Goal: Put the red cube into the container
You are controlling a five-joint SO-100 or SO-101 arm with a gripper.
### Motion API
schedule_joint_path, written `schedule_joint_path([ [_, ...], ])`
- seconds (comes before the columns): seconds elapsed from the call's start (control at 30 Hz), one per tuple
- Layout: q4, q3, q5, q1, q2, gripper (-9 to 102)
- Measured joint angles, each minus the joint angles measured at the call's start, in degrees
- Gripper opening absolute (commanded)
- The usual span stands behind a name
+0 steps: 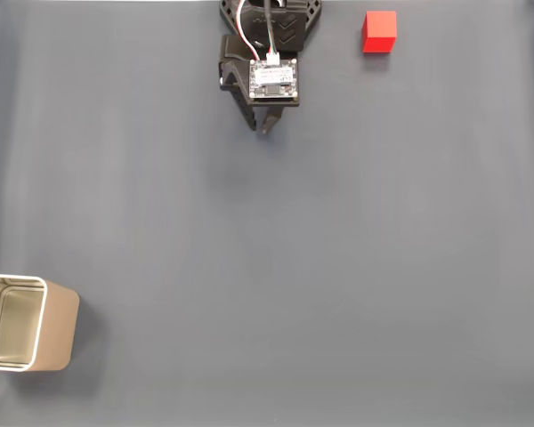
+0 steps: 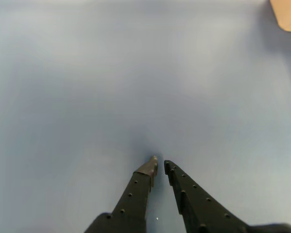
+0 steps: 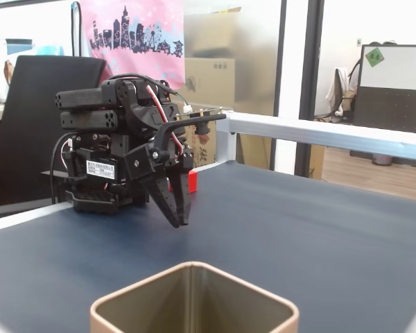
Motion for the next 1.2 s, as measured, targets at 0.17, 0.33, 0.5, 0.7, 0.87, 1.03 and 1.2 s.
schedule_joint_path([
  [0.17,-5.1,-4.7,2.5,-0.6,-7.8,1],
  [0.33,-5.0,-13.6,3.9,-3.1,-16.1,1],
  [0.5,-0.4,-22.3,4.1,-6.5,-19.4,2],
  [0.7,6.2,-31.1,1.1,-11.1,-25.1,2],
  [0.87,12.9,-40.1,0.0,-18.7,-33.6,3],
  [1.03,19.0,-47.9,-0.7,-30.1,-39.6,3],
  [1.2,25.8,-52.7,-1.8,-41.7,-43.9,6],
])
